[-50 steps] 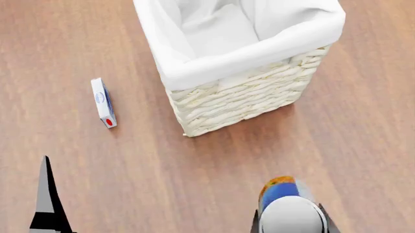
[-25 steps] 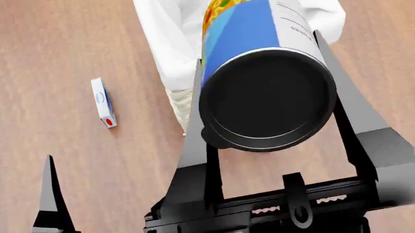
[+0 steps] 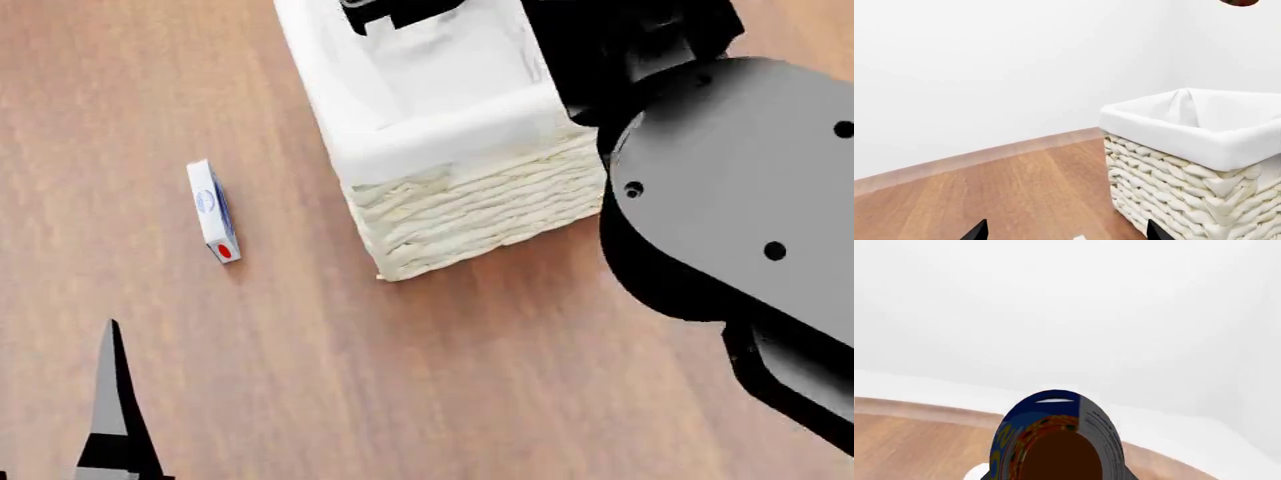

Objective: Pick up the alphabet soup and the cream cheese box, and put them in the basket.

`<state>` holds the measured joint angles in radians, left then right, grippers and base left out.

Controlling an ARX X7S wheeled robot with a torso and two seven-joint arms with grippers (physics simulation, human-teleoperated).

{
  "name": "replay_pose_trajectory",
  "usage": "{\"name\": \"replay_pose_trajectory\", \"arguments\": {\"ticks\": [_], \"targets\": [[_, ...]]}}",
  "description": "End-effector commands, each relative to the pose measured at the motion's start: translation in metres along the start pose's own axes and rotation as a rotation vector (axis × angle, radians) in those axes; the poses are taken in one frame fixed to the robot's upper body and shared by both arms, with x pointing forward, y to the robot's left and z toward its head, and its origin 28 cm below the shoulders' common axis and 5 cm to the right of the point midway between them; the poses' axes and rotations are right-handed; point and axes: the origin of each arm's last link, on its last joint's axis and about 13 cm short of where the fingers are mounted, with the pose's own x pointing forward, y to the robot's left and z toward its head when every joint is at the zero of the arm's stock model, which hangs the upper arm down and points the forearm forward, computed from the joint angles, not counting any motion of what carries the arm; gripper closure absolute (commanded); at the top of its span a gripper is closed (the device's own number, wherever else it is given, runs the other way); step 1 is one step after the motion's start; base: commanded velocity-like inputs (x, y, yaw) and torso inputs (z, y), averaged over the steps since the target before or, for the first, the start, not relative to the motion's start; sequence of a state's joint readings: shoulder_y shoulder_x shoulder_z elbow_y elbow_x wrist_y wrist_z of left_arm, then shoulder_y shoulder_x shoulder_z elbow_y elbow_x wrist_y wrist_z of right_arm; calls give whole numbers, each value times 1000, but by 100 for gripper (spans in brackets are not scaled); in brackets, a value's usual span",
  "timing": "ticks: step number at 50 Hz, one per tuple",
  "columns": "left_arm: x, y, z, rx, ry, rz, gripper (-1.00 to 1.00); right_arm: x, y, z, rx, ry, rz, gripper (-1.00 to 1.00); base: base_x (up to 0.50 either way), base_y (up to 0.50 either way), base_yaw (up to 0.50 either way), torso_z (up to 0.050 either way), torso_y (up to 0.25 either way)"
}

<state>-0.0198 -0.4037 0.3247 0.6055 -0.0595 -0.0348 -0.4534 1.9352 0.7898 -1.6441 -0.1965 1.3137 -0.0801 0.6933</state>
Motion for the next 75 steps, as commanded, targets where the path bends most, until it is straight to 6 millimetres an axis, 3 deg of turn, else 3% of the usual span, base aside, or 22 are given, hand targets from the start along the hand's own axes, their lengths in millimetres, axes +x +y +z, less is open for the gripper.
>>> {"name": "replay_pose_trajectory", "arguments": {"ticks": [1, 3, 6, 9, 22, 75], "targets": [[0, 0, -1, -5, 0, -3, -100, 69, -35, 12, 151, 267, 44, 100, 0, 0, 0, 0, 0], [0, 0, -1, -7, 1, -4, -100, 79, -41, 9, 55, 270, 8, 100, 0, 0, 0, 0, 0], [1, -1, 0, -11, -2, -5, -100, 94, -51, 8, 40, 332, -22, 100, 0, 0, 0, 0, 0], [1, 0, -1, -11, 1, 0, -100, 98, -53, 5, 41, 349, -34, 100, 0, 0, 0, 0, 0], [1, 1, -2, -14, 2, 3, -100, 91, -38, -36, -2, 447, 24, 100, 0, 0, 0, 0, 1], [-1, 3, 0, -12, 3, 21, -100, 91, -22, -62, -61, 522, 90, 100, 0, 0, 0, 0, 1]]}}
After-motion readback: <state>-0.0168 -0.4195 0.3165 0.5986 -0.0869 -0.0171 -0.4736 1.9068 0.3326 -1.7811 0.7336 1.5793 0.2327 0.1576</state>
